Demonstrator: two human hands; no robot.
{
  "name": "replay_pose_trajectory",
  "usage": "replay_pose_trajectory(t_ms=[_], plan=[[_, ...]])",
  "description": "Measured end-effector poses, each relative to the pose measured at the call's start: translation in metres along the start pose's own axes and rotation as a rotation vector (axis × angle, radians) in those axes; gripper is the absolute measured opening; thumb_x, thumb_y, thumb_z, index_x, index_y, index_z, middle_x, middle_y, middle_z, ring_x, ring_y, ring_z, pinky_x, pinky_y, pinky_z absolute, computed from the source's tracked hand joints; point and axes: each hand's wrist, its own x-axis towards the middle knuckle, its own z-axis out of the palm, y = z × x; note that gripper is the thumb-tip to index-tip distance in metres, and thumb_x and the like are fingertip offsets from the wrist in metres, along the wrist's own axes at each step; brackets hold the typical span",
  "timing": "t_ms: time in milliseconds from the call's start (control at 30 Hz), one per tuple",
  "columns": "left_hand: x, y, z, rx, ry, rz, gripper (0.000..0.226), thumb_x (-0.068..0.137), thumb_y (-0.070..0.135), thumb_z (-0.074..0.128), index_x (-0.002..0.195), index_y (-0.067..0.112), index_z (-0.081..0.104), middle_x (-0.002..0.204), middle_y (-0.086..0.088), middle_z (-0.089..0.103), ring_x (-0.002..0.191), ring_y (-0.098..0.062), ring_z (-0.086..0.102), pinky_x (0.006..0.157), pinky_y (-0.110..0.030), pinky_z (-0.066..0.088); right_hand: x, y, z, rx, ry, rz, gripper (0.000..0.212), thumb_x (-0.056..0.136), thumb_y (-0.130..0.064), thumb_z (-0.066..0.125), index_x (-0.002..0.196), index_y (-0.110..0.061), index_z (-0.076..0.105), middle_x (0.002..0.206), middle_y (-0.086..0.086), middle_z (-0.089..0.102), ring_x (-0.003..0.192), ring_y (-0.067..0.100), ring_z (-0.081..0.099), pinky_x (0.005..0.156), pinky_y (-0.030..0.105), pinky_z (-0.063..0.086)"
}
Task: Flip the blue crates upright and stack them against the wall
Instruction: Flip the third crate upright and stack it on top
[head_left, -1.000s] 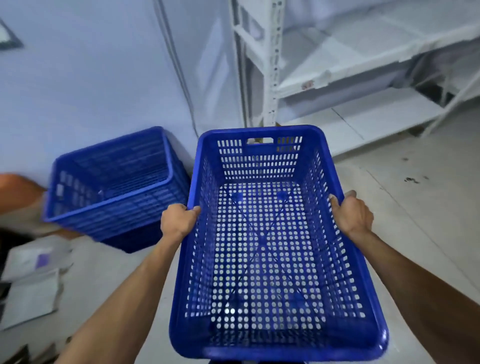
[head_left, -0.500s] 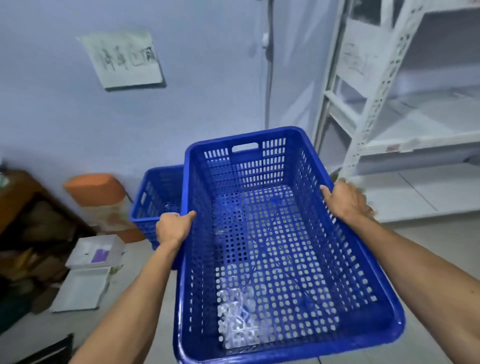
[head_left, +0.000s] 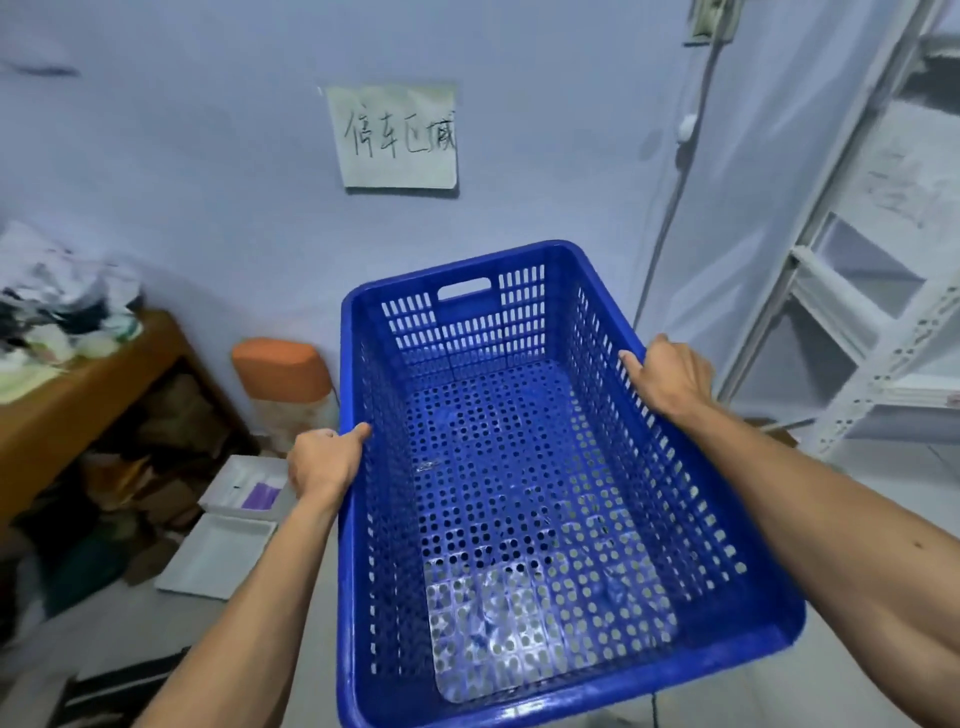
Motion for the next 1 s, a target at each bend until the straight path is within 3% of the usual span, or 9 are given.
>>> replay_pose_trajectory(t_ms=[100, 300, 567, 667, 767, 1000], plan=[[0.019, -0.007, 0.006, -0.015, 0.036, -0.066, 0.048, 0.076, 0.047, 0.072, 0.061, 0.004, 0.059, 0.061, -0.008, 0.062, 0.060, -0.028, 0.060, 0.052, -0.031, 0.040, 0.042, -0.030, 0.019, -0.026, 0.002, -0.105, 0.045, 0.098, -0.049, 0.047, 0.087, -0.007, 0.050, 0.068, 0.006, 0.055, 0.064, 0.029, 0.056, 0.062, 0.036, 0.044], [0.067, 0.004, 0.048, 0.005, 0.129, -0.193, 0.048, 0.074, 0.053, 0.070, 0.063, 0.007, 0.066, 0.069, -0.009, 0.068, 0.070, -0.032, 0.066, 0.072, -0.041, 0.057, 0.149, -0.085, 0.064, -0.074, -0.046, -0.302, 0.041, 0.100, -0.047, 0.045, 0.090, -0.007, 0.048, 0.063, 0.002, 0.046, 0.062, 0.027, 0.053, 0.060, 0.035, 0.039], [0.102, 0.018, 0.103, 0.131, 0.267, -0.274, 0.052, 0.085, 0.050, 0.060, 0.062, 0.004, 0.065, 0.063, -0.010, 0.063, 0.062, -0.031, 0.060, 0.064, -0.037, 0.051, 0.273, -0.148, 0.123, -0.106, -0.097, -0.523, 0.041, 0.101, -0.046, 0.042, 0.100, -0.006, 0.049, 0.066, 0.003, 0.046, 0.061, 0.026, 0.049, 0.057, 0.034, 0.036], [0.103, 0.021, 0.121, 0.179, 0.328, -0.313, 0.052, 0.088, 0.048, 0.059, 0.069, 0.001, 0.069, 0.070, -0.015, 0.067, 0.069, -0.034, 0.062, 0.068, -0.038, 0.050, 0.303, -0.181, 0.156, -0.035, -0.196, -0.502, 0.033, 0.098, -0.038, 0.047, 0.112, -0.008, 0.049, 0.086, 0.012, 0.062, 0.072, 0.030, 0.054, 0.062, 0.035, 0.038], [0.107, 0.029, 0.135, 0.192, 0.323, -0.340, 0.049, 0.089, 0.048, 0.058, 0.076, 0.002, 0.071, 0.077, -0.018, 0.071, 0.078, -0.037, 0.067, 0.072, -0.037, 0.052, 0.325, -0.203, 0.182, 0.041, -0.318, -0.400, 0.034, 0.093, -0.023, 0.049, 0.126, -0.017, 0.051, 0.106, 0.013, 0.067, 0.093, 0.032, 0.062, 0.080, 0.037, 0.041], [0.125, 0.034, 0.158, 0.064, 0.220, -0.396, 0.043, 0.088, 0.040, 0.057, 0.066, 0.003, 0.060, 0.059, -0.007, 0.060, 0.062, -0.030, 0.057, 0.063, -0.033, 0.045, 0.362, -0.246, 0.224, 0.059, -0.358, -0.295, 0.045, 0.089, -0.019, 0.052, 0.134, -0.023, 0.053, 0.111, 0.015, 0.065, 0.103, 0.036, 0.059, 0.092, 0.042, 0.037]])
